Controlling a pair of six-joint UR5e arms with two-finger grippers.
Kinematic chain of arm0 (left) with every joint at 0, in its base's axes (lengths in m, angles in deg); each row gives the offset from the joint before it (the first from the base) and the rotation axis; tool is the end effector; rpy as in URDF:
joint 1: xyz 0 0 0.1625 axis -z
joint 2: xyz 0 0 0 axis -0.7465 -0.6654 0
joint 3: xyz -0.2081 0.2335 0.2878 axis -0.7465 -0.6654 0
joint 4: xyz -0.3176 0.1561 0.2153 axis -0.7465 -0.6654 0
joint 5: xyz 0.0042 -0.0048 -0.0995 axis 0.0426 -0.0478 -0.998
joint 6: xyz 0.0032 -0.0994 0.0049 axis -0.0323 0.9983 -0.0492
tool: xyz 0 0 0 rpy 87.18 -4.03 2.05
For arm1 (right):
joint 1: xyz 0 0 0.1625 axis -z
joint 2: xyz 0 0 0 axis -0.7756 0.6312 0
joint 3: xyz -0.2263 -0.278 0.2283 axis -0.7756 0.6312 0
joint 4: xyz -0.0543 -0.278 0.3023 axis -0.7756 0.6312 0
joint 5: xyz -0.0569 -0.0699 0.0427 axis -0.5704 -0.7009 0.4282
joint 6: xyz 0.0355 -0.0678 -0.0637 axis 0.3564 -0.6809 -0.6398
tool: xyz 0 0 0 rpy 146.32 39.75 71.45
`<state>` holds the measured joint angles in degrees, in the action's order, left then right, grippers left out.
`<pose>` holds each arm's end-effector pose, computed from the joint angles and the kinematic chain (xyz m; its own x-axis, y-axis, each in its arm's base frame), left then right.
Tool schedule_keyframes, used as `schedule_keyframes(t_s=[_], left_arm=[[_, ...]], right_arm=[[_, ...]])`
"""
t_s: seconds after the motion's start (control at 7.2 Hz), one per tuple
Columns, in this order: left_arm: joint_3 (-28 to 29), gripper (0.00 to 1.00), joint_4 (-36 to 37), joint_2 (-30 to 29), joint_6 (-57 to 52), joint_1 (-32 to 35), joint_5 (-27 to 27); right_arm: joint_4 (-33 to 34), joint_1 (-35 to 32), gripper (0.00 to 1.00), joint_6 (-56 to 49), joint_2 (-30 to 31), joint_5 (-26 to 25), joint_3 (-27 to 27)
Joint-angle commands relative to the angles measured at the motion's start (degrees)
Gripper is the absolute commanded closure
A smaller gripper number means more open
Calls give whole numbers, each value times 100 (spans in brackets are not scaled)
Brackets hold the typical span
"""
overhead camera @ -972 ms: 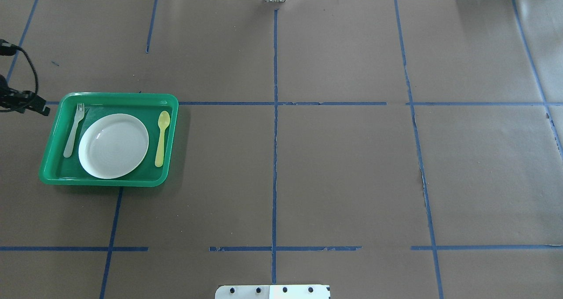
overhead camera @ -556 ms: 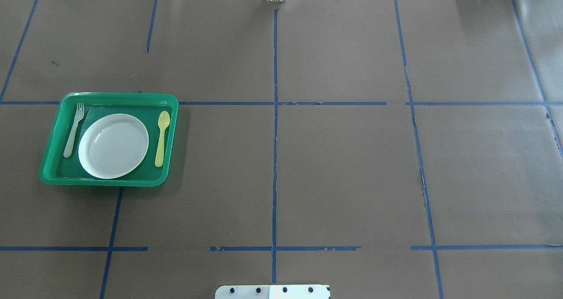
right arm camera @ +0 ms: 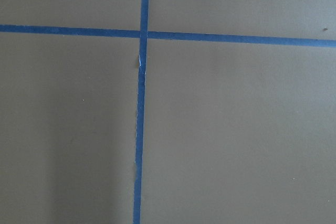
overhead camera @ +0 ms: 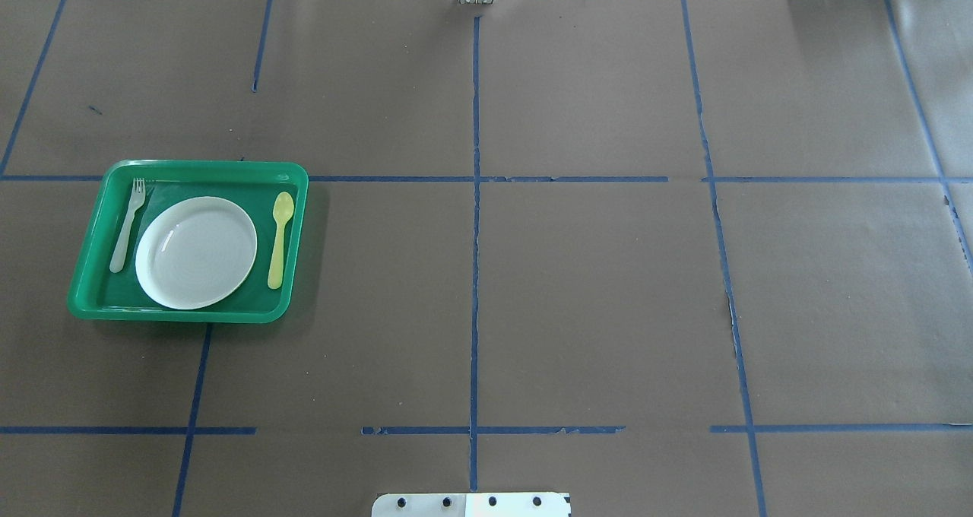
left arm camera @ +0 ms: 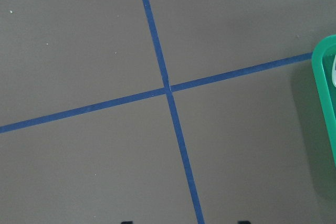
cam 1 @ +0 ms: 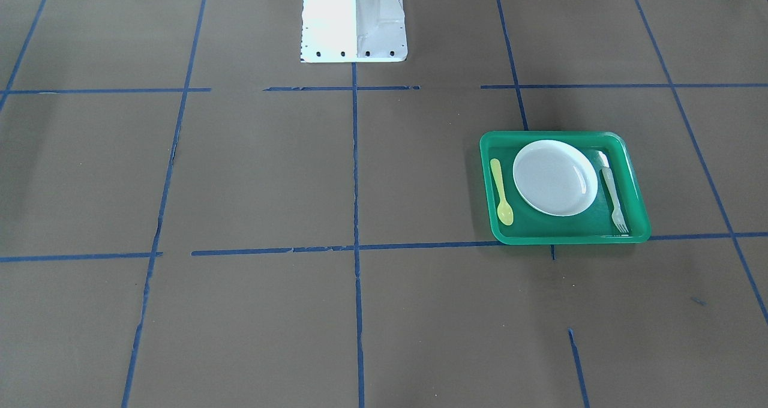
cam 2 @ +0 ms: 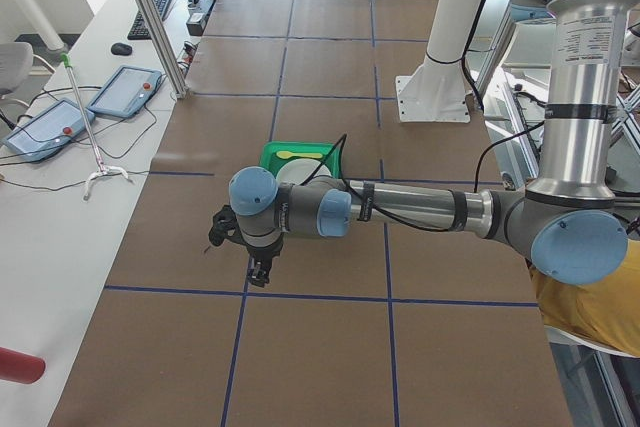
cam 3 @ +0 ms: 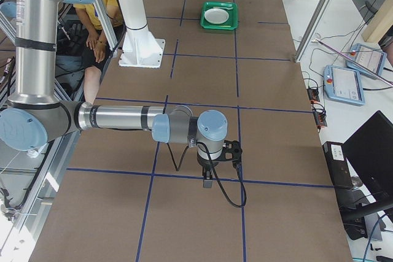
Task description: Place fork
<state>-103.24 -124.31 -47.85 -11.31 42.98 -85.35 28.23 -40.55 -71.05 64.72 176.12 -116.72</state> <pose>-0.0731 -0.4948 0.6242 0.6877 0.2306 -0.6884 -0.1359 0.9724 0.1899 0.0786 -0.4345 0.6511 0.7536 -0.0243 0.6569 0.0215 0.9997 0.0124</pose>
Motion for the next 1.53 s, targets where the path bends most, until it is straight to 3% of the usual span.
schedule_keyframes(t_s=[0.0, 0.28, 0.42, 1.39], left_arm=[[-13, 14, 444, -57, -238, 190, 2], [-257, 1, 779, 3, -238, 207, 2], [-433, 0, 746, 151, -256, 216, -24], [-224, 0, 658, 179, -229, 251, -464]], right_arm=[[0, 0, 0, 7, 0, 0, 0], [0, 0, 0, 7, 0, 0, 0], [0, 0, 0, 7, 0, 0, 0], [0, 0, 0, -2, 0, 0, 0]])
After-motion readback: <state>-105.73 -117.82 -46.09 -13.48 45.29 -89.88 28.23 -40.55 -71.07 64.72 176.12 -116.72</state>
